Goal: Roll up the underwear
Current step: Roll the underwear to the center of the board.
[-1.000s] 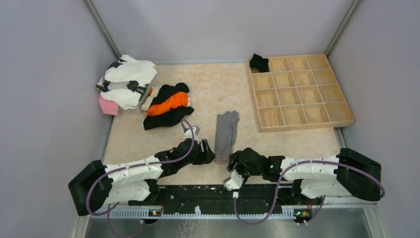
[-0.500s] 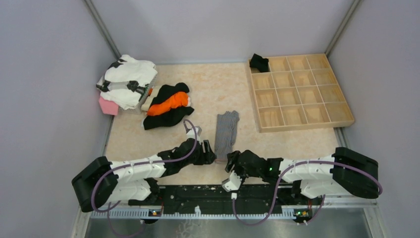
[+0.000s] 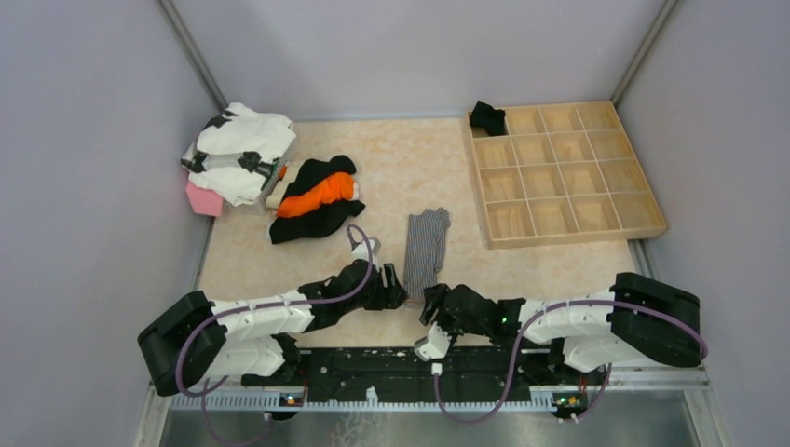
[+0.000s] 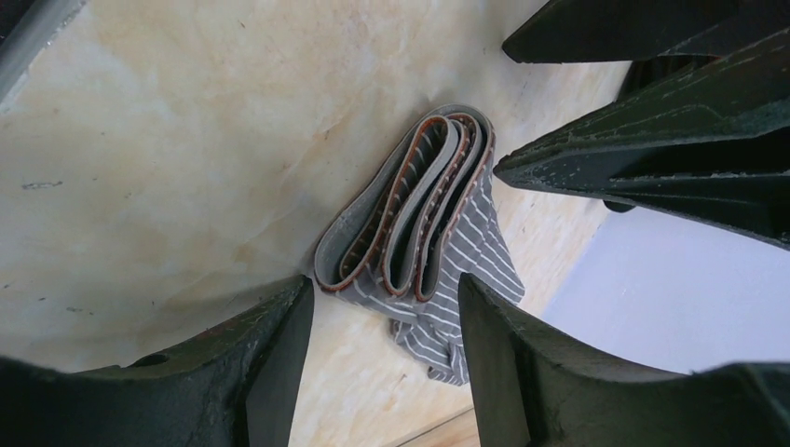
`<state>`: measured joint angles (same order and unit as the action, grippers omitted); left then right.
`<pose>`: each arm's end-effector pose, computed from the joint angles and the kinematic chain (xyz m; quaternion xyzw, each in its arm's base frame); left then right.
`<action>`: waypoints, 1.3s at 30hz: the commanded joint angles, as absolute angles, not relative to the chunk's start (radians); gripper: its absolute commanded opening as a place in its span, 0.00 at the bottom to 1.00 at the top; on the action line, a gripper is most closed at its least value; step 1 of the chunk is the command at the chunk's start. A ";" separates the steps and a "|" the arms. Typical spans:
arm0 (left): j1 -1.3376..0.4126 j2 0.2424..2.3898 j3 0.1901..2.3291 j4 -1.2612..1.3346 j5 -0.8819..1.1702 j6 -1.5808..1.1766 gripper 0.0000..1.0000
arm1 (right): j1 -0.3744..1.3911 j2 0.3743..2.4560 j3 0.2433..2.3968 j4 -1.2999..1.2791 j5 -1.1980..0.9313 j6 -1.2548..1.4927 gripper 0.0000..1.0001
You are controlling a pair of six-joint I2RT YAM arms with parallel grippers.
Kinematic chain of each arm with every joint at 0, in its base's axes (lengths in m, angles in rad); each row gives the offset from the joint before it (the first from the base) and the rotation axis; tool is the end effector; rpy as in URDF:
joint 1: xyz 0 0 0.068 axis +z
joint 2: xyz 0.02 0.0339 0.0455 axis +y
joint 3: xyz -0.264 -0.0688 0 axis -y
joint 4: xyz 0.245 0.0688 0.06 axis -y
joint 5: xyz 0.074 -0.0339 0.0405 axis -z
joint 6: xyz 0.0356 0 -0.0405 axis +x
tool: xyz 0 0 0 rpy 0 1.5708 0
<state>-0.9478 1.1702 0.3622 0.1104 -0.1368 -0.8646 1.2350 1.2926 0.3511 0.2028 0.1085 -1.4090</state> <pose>0.1285 -0.1705 0.1508 0.0087 0.9045 -0.2939 0.3089 0.0765 0.2075 0.1309 -0.8798 0.2461 -0.0845 0.3977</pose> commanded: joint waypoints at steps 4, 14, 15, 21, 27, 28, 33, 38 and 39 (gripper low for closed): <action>-0.942 1.206 0.376 0.162 -0.115 -0.852 0.71 | 1.259 1.331 0.348 0.200 0.092 -1.411 0.55; -0.940 1.222 0.378 0.164 -0.102 -0.848 0.71 | 1.262 1.361 0.336 0.233 0.097 -1.384 0.35; -0.940 1.221 0.377 0.164 -0.103 -0.848 0.71 | 1.263 1.363 0.335 0.238 0.098 -1.382 0.32; -0.939 1.217 0.379 0.162 -0.103 -0.847 0.71 | 1.262 1.375 0.329 0.283 0.102 -1.342 0.20; -0.937 1.194 0.393 0.135 -0.106 -0.831 0.71 | 1.260 1.371 0.348 0.291 0.106 -1.274 0.04; -0.936 1.181 0.399 0.124 -0.112 -0.826 0.71 | 1.256 1.367 0.352 0.295 0.101 -1.258 0.02; -0.933 1.071 0.424 0.055 -0.163 -0.796 0.71 | 1.253 1.325 0.368 0.312 0.037 -1.150 0.00; -0.927 0.972 0.434 0.035 -0.192 -0.750 0.70 | 1.254 1.290 0.372 0.294 0.002 -1.066 0.00; -0.927 0.966 0.439 0.043 -0.187 -0.737 0.69 | 1.253 1.280 0.370 0.293 -0.023 -1.049 0.00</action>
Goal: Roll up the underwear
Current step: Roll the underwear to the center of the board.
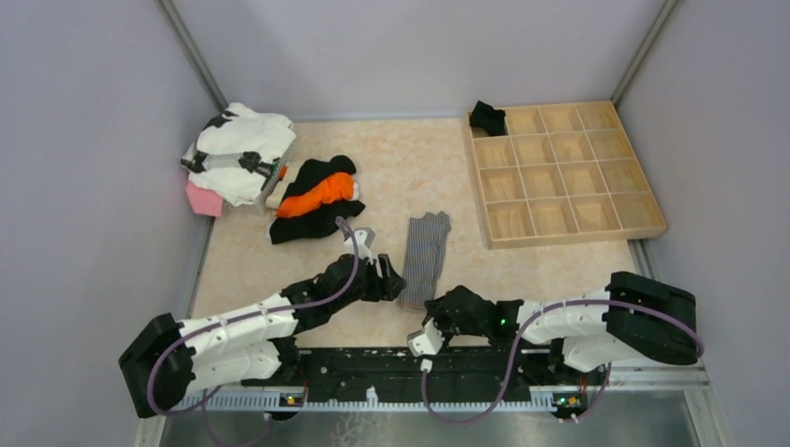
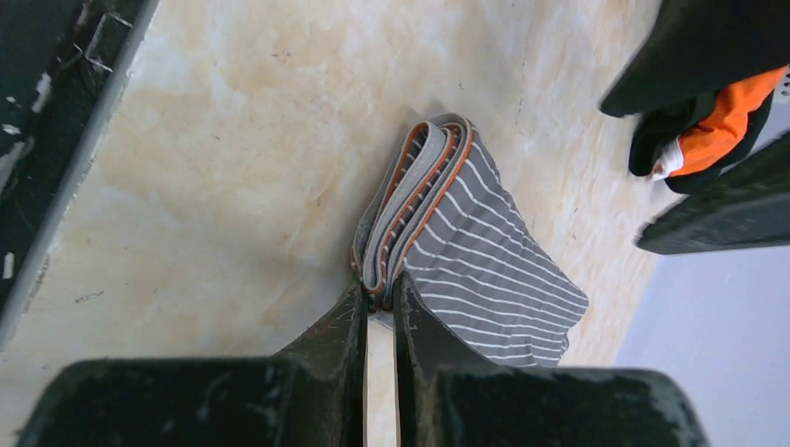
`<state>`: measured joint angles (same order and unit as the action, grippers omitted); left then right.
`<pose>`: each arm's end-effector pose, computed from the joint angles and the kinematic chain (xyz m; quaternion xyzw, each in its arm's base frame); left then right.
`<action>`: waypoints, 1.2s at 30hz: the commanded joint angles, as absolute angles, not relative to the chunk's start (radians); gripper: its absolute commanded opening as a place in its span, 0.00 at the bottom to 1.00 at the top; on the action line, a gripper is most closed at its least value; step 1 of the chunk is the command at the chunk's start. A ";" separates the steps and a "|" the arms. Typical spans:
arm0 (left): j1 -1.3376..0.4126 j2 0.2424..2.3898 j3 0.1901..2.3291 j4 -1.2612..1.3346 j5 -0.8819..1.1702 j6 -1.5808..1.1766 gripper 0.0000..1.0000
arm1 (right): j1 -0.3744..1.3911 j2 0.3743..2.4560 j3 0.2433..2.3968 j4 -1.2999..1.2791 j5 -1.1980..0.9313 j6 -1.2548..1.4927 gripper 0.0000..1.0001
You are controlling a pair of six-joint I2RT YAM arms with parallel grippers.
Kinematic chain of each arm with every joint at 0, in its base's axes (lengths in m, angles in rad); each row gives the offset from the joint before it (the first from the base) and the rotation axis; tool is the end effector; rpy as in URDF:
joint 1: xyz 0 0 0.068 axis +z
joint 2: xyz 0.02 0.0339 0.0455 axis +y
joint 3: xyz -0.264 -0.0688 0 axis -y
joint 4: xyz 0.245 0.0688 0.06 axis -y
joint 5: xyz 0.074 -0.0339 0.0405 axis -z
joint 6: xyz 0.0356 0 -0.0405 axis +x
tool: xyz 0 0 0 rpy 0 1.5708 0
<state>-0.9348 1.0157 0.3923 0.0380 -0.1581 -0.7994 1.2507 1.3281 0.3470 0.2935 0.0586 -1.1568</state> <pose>0.1267 -0.1622 0.1832 0.0222 0.8788 -0.3145 0.3581 0.0735 0.2151 0.1300 -0.8390 0.3360 -0.0064 0.4280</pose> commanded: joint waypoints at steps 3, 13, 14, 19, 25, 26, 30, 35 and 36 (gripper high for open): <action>-0.927 0.980 0.443 0.100 -0.139 -0.691 0.62 | 1.255 1.258 0.366 0.295 -0.052 -1.007 0.00; -0.927 1.130 0.431 0.294 0.074 -0.623 0.36 | 1.271 1.217 0.360 0.325 -0.123 -0.905 0.00; -0.927 1.145 0.436 0.295 0.079 -0.621 0.33 | 1.274 1.220 0.358 0.325 -0.124 -0.906 0.00; -0.927 1.223 0.471 0.276 0.150 -0.590 0.17 | 1.281 1.222 0.345 0.322 -0.148 -0.897 0.00; -0.927 1.234 0.444 0.256 0.139 -0.599 0.07 | 1.281 1.183 0.336 0.316 -0.144 -0.811 0.00; -0.927 1.230 0.431 0.258 0.128 -0.602 0.07 | 1.282 1.172 0.331 0.323 -0.144 -0.793 0.00; -0.927 1.228 0.408 0.244 0.085 -0.604 0.07 | 1.281 1.149 0.311 0.365 -0.143 -0.722 0.00; -0.926 1.254 0.397 0.245 0.074 -0.601 0.04 | 1.281 1.154 0.302 0.408 -0.141 -0.611 0.00; -0.926 1.259 0.396 0.246 0.075 -0.601 0.04 | 1.281 1.157 0.304 0.411 -0.137 -0.583 0.00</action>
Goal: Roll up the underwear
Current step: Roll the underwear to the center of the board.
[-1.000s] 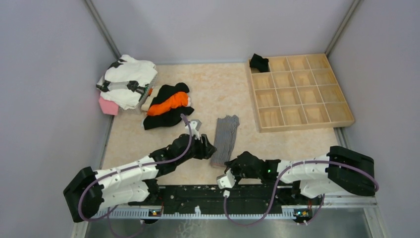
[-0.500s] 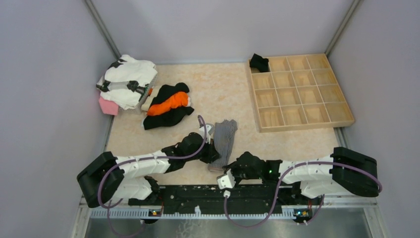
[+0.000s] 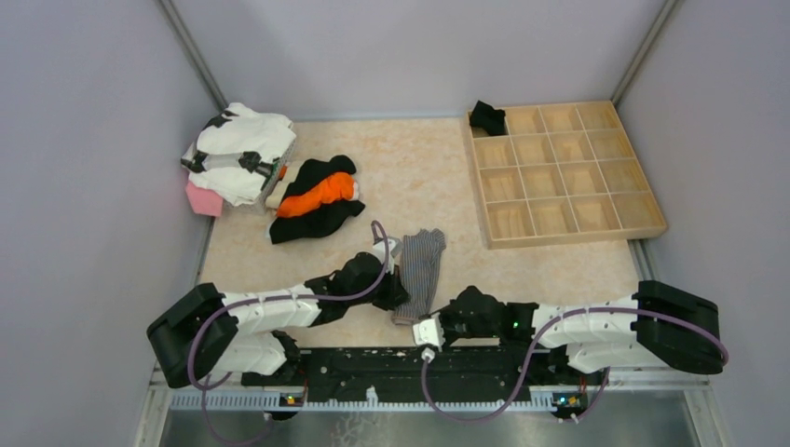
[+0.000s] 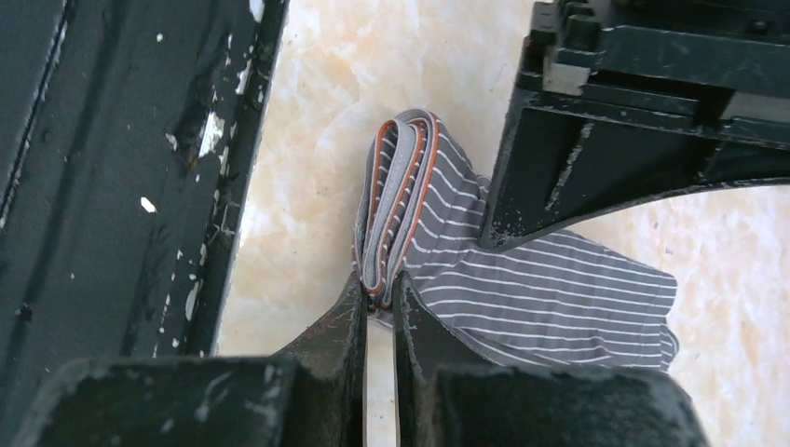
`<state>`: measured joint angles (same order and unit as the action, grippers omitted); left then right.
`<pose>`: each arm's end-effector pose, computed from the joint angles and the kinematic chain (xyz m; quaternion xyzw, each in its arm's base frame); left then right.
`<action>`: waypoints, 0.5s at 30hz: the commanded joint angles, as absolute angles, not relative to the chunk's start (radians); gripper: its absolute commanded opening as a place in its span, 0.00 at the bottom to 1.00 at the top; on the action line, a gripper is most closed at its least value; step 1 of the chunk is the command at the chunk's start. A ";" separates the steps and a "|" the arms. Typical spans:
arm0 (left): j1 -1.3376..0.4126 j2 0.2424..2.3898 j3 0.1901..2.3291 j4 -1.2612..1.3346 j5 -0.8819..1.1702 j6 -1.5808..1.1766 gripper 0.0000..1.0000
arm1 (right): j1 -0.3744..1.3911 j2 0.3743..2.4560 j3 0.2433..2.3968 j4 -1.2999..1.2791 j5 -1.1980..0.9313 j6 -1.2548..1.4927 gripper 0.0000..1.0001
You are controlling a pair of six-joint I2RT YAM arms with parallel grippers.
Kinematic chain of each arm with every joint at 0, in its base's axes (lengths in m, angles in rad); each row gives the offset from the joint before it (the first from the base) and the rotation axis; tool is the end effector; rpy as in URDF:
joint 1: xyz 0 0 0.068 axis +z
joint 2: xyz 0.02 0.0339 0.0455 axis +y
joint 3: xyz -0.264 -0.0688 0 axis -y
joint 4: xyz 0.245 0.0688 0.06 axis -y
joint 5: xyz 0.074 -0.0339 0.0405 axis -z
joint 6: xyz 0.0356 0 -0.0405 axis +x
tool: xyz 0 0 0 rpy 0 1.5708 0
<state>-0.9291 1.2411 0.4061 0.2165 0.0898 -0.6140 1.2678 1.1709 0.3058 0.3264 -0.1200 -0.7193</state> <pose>0.1367 -0.1883 0.1585 0.1596 0.8736 -0.3479 0.3004 0.0603 0.2071 0.1530 -0.7437 0.4490 0.1836 0.4600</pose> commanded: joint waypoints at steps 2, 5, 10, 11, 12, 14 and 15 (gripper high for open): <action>-0.927 1.265 0.392 0.249 0.077 -0.600 0.03 | 1.281 1.166 0.311 0.410 -0.126 -0.526 0.00; -0.927 1.277 0.379 0.261 0.075 -0.598 0.03 | 1.281 1.170 0.325 0.404 -0.115 -0.433 0.00; -0.925 1.312 0.370 0.274 0.081 -0.598 0.00 | 1.281 1.168 0.304 0.440 -0.091 -0.314 0.00; -0.925 1.316 0.369 0.273 0.082 -0.599 0.00 | 1.281 1.165 0.302 0.440 -0.083 -0.289 0.00; -0.925 1.317 0.365 0.272 0.083 -0.600 0.00 | 1.281 1.162 0.301 0.441 -0.075 -0.261 0.00; -0.925 1.315 0.354 0.280 0.086 -0.603 0.00 | 1.281 1.158 0.290 0.455 -0.065 -0.204 0.00; -0.925 1.313 0.351 0.282 0.088 -0.603 0.00 | 1.281 1.157 0.284 0.462 -0.062 -0.177 0.00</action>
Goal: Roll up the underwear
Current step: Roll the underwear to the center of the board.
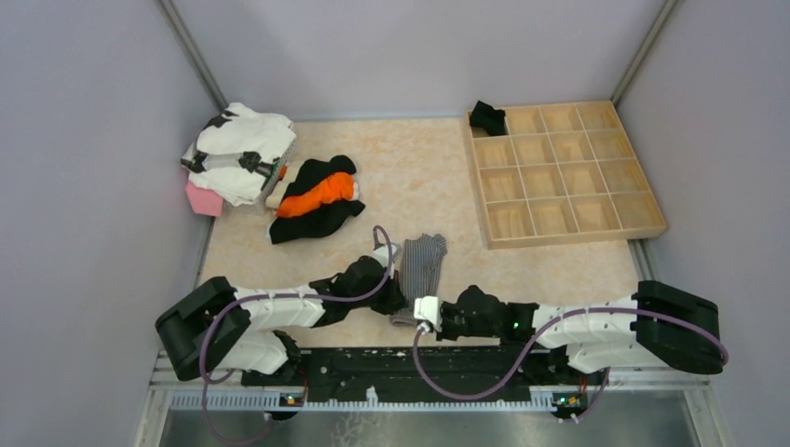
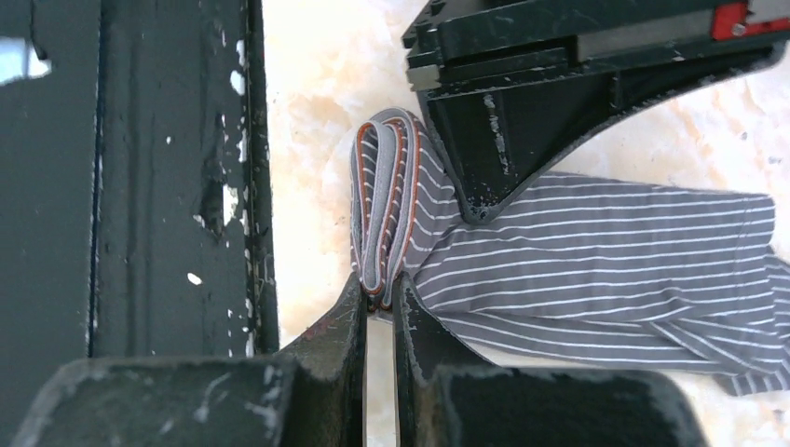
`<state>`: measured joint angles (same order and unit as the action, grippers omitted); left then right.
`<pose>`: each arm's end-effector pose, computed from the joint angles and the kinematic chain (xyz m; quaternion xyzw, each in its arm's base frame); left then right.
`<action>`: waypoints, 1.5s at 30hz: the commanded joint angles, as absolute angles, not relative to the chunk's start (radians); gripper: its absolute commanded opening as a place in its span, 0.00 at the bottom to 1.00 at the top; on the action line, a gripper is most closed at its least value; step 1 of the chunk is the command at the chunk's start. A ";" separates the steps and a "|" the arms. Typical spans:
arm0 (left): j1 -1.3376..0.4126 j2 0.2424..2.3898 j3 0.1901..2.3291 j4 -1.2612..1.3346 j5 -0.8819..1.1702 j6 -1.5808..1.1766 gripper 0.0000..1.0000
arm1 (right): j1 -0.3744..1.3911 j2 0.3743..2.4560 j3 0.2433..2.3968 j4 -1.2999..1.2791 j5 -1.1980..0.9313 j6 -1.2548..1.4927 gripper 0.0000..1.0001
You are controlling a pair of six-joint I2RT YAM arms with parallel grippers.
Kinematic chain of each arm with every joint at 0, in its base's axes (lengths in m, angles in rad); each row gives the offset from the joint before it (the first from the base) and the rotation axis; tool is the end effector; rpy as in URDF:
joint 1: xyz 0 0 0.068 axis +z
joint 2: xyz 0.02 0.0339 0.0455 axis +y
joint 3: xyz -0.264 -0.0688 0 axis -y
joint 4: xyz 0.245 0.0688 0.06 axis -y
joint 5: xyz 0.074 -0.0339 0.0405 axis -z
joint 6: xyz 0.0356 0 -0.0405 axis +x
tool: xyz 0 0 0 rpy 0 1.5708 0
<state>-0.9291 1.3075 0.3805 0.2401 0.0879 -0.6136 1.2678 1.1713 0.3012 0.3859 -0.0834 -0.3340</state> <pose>0.1357 -0.1869 0.1390 0.1604 0.8889 -0.3263 0.2787 0.0622 0.2090 0.1572 -0.6291 0.5798 0.2644 0.4452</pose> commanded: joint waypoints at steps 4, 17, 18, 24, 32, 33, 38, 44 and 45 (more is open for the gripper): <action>-0.925 1.309 0.351 0.278 0.098 -0.601 0.00 | 1.280 1.159 0.266 0.480 -0.035 -0.059 0.00; -0.925 1.233 0.436 0.198 0.136 -0.600 0.00 | 1.106 1.233 0.326 0.360 -0.158 0.243 0.00; -0.925 1.217 0.448 0.182 0.133 -0.598 0.00 | 1.086 1.244 0.337 0.344 -0.176 0.254 0.00; -0.925 1.127 0.515 0.078 0.065 -0.568 0.00 | 0.997 1.330 0.405 0.275 -0.307 0.288 0.00; -0.925 1.063 0.493 0.052 0.070 -0.538 0.00 | 0.926 1.425 0.465 0.195 -0.327 0.347 0.00; -0.925 1.059 0.483 0.055 0.080 -0.531 0.00 | 0.919 1.429 0.465 0.196 -0.320 0.363 0.00; -0.925 1.047 0.453 0.061 0.091 -0.520 0.00 | 0.886 1.444 0.459 0.198 -0.310 0.440 0.00; -0.925 1.033 0.427 0.119 0.143 -0.500 0.00 | 0.843 1.463 0.504 0.123 -0.312 0.502 0.00; -0.925 1.038 0.424 0.132 0.157 -0.492 0.00 | 0.837 1.466 0.511 0.102 -0.313 0.508 0.00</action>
<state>-0.9291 1.0557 0.4412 0.0532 0.0994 -0.5301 0.8711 1.4345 0.4694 0.2222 -0.3645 0.4698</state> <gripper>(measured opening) 0.006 0.057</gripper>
